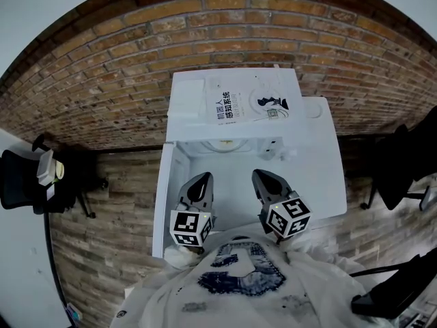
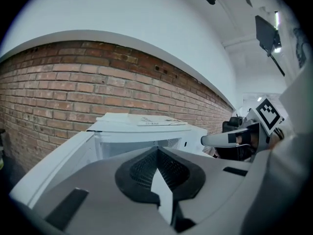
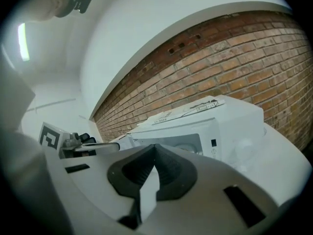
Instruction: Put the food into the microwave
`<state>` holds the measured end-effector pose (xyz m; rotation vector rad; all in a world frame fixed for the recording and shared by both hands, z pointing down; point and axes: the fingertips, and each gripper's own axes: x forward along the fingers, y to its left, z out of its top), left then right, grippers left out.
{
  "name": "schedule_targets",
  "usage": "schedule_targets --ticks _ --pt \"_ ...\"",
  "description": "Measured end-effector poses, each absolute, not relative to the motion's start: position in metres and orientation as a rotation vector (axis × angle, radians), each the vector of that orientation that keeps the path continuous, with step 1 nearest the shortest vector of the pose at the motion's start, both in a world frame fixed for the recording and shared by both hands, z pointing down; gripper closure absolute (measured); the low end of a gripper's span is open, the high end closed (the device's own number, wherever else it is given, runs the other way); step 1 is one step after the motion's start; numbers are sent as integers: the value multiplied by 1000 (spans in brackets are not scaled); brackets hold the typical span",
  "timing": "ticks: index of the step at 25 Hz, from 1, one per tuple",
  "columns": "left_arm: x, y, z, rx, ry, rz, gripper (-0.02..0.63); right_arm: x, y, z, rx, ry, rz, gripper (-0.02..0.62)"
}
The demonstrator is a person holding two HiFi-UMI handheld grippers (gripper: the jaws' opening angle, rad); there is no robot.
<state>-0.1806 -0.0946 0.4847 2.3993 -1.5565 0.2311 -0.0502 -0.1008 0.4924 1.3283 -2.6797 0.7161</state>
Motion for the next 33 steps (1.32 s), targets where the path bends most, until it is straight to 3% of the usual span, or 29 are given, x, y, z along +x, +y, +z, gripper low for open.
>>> schedule_targets --ticks 33 --pt "-187 -106 490 2373 -1558 203 598 -56 -106 495 1324 -2665 630 581"
